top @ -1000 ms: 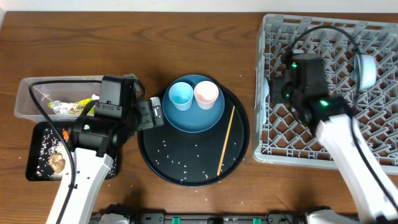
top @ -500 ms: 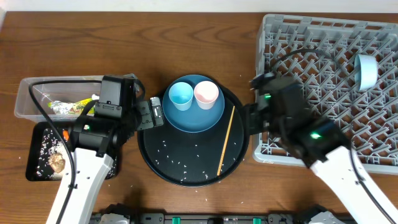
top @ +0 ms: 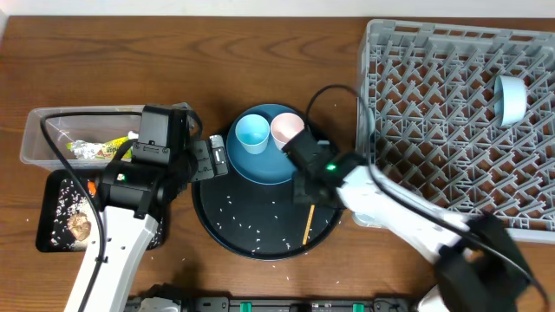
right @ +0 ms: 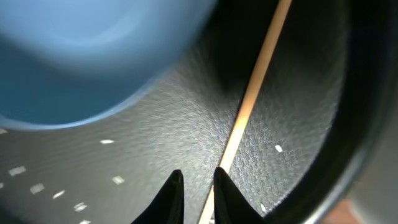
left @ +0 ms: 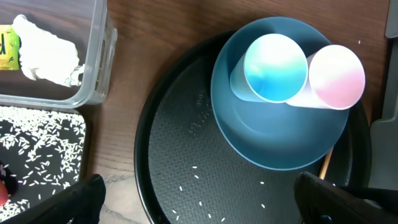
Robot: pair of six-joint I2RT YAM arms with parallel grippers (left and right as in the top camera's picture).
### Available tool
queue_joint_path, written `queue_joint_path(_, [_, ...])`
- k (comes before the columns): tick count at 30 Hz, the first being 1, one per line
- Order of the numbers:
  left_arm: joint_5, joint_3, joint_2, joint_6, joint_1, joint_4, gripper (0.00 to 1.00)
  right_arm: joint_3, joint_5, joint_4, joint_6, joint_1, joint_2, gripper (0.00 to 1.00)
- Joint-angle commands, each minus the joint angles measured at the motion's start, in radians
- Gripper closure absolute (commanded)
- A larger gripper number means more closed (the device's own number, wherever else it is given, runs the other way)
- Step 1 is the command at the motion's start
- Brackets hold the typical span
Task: Sort waste into correct bins and load items into the dishwasher rack
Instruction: 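Move the right gripper to the wooden chopstick and grasp it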
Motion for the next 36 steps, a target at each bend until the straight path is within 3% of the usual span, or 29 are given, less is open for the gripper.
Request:
queue_joint_path(1, [-0.016, 0.010, -0.001, -0.008, 0.003, -0.001, 0.02, -0.001, 0.028, -0.002, 0.113, 0.018, 0.087, 0.85])
queue_joint_path(12, [-0.016, 0.009, -0.001, -0.008, 0.003, -0.001, 0.02, -0.001, 0.027, 0.002, 0.140, 0.019, 0.223, 0.83])
queue_joint_path(14, [-0.016, 0.010, -0.001, -0.008, 0.003, -0.001, 0.02, -0.001, 0.027, 0.002, 0.140, 0.018, 0.222, 0.99])
queue_joint_path(20, [-0.016, 0.009, -0.001, -0.008, 0.003, -0.001, 0.02, 0.002, 0.024, 0.001, 0.135, 0.018, 0.211, 0.99])
queue_joint_path(25, [-0.016, 0.009, -0.001, -0.008, 0.003, -0.001, 0.02, 0.020, 0.029, -0.023, 0.071, 0.016, 0.114, 0.99])
queue_joint_path(36, [-0.016, 0.009, -0.001, -0.008, 0.003, -0.001, 0.02, 0.020, 0.078, -0.098, 0.026, 0.013, -0.324, 0.99])
